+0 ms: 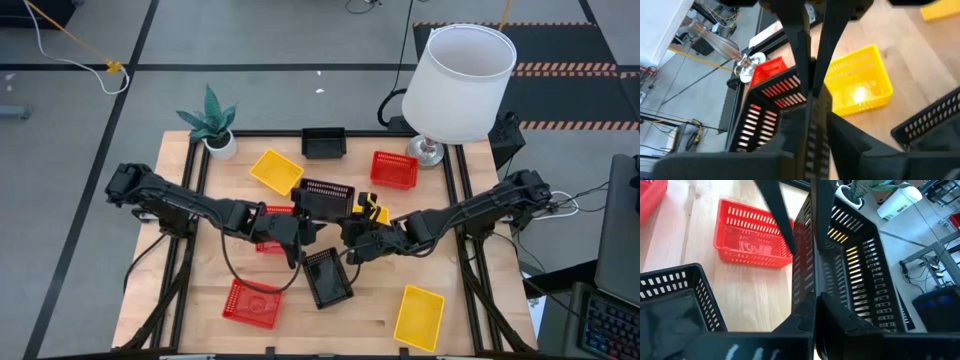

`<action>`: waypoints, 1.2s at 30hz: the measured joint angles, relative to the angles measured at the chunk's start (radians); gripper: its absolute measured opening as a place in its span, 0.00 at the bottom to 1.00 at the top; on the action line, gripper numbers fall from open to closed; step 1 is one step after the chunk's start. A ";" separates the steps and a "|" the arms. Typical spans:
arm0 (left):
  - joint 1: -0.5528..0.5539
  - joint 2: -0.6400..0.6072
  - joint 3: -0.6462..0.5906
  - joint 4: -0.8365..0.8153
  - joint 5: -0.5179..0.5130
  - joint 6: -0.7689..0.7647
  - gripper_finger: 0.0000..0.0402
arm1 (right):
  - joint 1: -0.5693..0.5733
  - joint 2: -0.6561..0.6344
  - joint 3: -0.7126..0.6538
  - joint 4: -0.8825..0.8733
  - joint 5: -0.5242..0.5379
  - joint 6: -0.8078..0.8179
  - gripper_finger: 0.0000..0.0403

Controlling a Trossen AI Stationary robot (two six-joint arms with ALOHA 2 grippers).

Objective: Stack baskets by color
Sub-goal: Stack the center black basket on the top black basket

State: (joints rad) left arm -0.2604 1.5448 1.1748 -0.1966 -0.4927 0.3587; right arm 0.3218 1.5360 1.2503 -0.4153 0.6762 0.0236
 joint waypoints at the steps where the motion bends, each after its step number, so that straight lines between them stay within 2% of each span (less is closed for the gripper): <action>1: -0.002 0.000 0.000 0.001 -0.001 -0.004 0.26 | 0.000 0.000 0.000 0.000 0.000 -0.006 0.01; 7: -0.020 -0.023 0.000 -0.003 -0.021 -0.052 0.43 | 0.000 0.000 0.000 -0.016 0.000 -0.013 0.01; 13: -0.034 -0.104 0.001 -0.028 -0.023 -0.132 0.46 | 0.000 0.000 0.000 -0.034 0.000 -0.013 0.01; 20: -0.045 -0.180 0.002 -0.170 0.020 -0.229 0.39 | 0.008 0.000 0.000 -0.035 0.000 -0.016 0.01; 25: -0.046 -0.231 0.002 -0.262 0.173 -0.247 0.32 | 0.029 0.000 0.000 -0.039 0.000 -0.045 0.01; 27: -0.056 -0.255 0.002 -0.277 0.203 -0.249 0.28 | 0.036 0.000 0.000 -0.038 0.000 -0.063 0.01; 32: -0.072 -0.317 -0.032 -0.283 0.206 -0.252 0.19 | 0.040 0.000 0.000 -0.039 0.000 -0.070 0.01; 36: -0.075 -0.392 -0.108 -0.246 0.206 -0.240 0.13 | 0.040 0.000 0.000 -0.041 -0.001 -0.070 0.01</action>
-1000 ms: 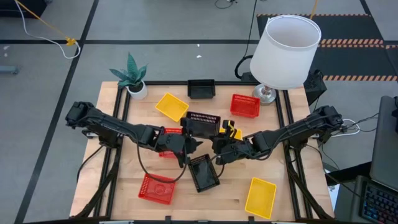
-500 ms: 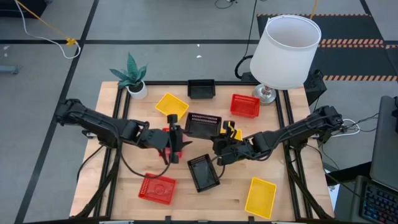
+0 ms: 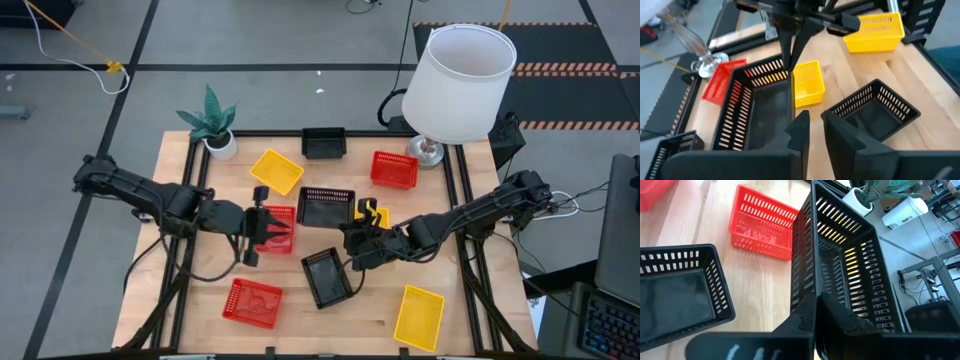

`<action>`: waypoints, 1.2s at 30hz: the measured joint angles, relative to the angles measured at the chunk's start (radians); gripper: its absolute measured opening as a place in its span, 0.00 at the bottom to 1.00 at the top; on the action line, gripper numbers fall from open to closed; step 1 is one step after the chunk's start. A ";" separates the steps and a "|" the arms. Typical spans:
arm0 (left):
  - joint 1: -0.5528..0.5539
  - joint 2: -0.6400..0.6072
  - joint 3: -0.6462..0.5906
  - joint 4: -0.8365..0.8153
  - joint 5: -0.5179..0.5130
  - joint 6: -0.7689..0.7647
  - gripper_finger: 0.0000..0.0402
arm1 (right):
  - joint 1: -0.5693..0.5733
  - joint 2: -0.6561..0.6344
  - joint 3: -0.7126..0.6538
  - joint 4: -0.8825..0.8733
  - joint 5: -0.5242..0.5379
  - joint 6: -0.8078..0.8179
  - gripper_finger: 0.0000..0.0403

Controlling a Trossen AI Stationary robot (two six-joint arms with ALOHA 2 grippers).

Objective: Stack baskets by color
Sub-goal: Stack the center black basket on the top black basket

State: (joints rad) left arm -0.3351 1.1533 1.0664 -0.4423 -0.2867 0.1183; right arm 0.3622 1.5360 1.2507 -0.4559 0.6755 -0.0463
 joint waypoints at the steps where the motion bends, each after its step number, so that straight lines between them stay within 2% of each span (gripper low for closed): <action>1: 0.000 -0.024 -0.024 0.009 0.000 0.003 0.12 | 0.000 0.000 0.000 0.000 0.000 0.000 0.01; 10: 0.021 -0.227 -0.192 0.107 0.001 -0.026 0.03 | 0.000 0.000 0.000 0.007 0.000 -0.026 0.01; 18: 0.021 -0.279 -0.248 0.103 0.001 -0.075 0.02 | -0.057 0.000 0.001 0.047 -0.008 -0.140 0.01; 26: 0.021 -0.279 -0.262 0.100 0.001 -0.078 0.07 | -0.214 0.000 0.001 0.134 -0.149 -0.339 0.01; 36: 0.021 -0.279 -0.262 0.100 0.000 -0.034 0.02 | -0.477 0.000 0.001 0.199 -0.396 -0.511 0.01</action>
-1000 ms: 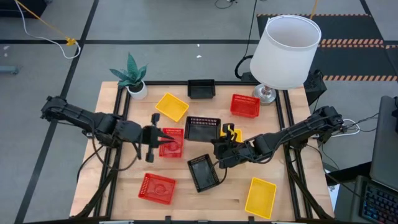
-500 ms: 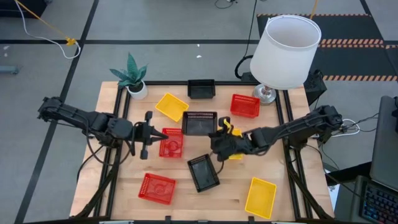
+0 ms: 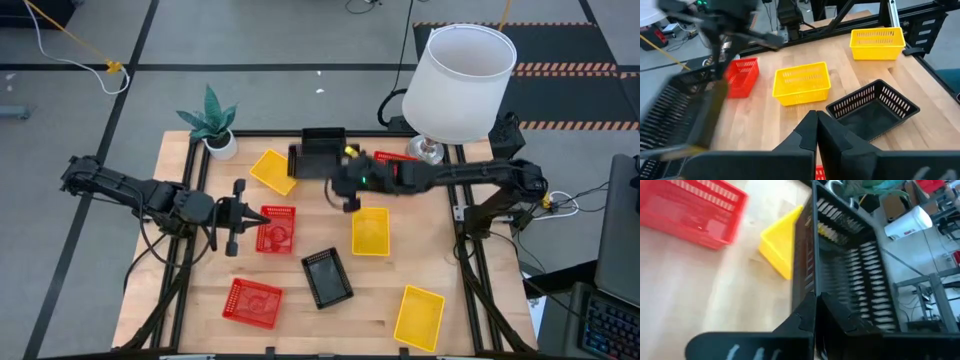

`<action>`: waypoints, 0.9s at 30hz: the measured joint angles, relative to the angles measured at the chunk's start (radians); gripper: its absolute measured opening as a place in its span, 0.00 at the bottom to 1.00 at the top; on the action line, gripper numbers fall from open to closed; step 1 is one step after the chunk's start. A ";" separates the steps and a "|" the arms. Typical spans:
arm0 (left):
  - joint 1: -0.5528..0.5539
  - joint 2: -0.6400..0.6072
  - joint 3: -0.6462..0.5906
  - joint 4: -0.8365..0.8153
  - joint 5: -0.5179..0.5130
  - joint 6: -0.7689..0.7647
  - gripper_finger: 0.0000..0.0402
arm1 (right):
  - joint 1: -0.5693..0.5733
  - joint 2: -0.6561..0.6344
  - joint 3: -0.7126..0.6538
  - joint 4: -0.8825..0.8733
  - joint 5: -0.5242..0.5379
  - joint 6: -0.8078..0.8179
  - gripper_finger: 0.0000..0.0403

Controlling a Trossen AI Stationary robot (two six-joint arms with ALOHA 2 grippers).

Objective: Stack baskets by color
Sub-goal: Stack the center black basket on the top black basket

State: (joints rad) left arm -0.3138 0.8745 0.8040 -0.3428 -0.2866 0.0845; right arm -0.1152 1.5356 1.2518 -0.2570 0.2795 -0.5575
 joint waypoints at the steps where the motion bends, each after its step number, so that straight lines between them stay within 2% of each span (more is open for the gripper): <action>1: 0.000 0.000 0.000 0.000 0.000 0.008 0.01 | -0.026 0.000 0.000 0.011 -0.029 -0.016 0.01; 7: 0.000 0.000 0.000 0.000 -0.001 0.042 0.03 | -0.159 0.000 0.000 0.062 -0.162 -0.095 0.01; 12: 0.000 0.000 0.000 0.000 -0.002 0.044 0.07 | -0.234 0.000 0.000 0.099 -0.252 -0.132 0.01; 18: 0.000 0.000 0.000 0.000 -0.002 0.044 0.08 | -0.322 0.000 0.000 0.144 -0.382 -0.188 0.01; 23: 0.000 0.000 0.000 0.000 -0.002 0.053 0.08 | -0.380 0.000 0.000 0.152 -0.392 -0.185 0.01; 27: 0.000 0.000 0.000 0.000 -0.002 0.053 0.08 | -0.408 0.000 0.000 0.156 -0.439 -0.166 0.01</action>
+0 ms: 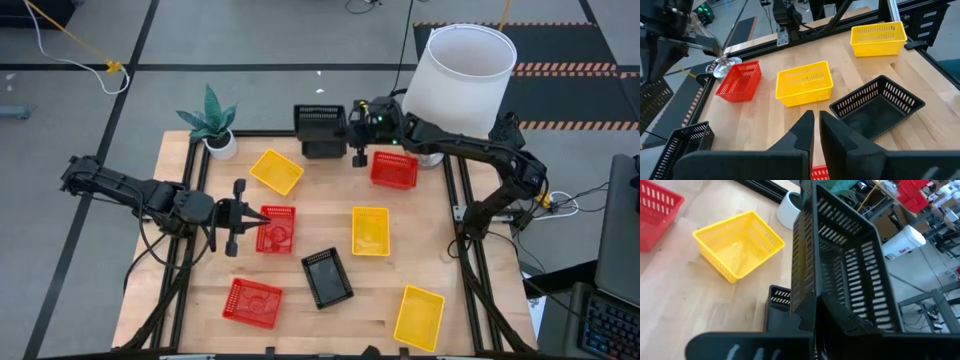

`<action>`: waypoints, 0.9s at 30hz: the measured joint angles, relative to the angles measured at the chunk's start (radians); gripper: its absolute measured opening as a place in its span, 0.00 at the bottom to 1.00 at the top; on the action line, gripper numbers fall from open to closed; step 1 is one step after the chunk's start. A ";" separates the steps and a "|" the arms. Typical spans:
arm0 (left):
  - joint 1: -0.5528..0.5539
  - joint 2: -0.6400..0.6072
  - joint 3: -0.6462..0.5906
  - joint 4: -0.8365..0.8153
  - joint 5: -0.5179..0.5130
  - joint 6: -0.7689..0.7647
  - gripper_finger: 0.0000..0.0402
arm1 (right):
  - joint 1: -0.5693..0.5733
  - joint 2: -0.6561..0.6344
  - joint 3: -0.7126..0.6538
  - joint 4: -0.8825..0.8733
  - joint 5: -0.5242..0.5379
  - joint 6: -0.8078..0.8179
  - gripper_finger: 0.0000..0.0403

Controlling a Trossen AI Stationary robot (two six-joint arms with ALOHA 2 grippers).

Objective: Stack baskets by color
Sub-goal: Stack the center black basket on the top black basket

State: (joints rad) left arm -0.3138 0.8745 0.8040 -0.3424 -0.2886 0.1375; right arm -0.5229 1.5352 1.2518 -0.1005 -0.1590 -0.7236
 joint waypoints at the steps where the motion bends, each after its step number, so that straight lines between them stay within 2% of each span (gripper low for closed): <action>1: 0.000 0.000 0.000 0.000 0.000 0.000 0.08 | -0.004 0.000 0.000 0.000 -0.003 0.002 0.01; 7: 0.000 0.000 0.000 0.001 0.000 0.000 0.08 | -0.014 0.000 -0.014 0.037 -0.003 0.004 0.01; 16: 0.000 0.000 0.000 0.004 0.000 0.000 0.08 | -0.020 0.001 -0.172 0.257 -0.005 -0.001 0.01; 21: 0.000 0.000 0.000 0.017 0.000 0.014 0.08 | -0.026 0.001 -0.221 0.319 -0.004 0.002 0.01; 27: 0.000 0.000 0.000 0.087 -0.001 0.051 0.08 | -0.041 0.074 -0.229 0.334 -0.002 -0.009 0.01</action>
State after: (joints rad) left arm -0.3138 0.8745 0.8040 -0.2551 -0.2896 0.1883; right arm -0.5643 1.6097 1.0231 0.2336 -0.1612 -0.7325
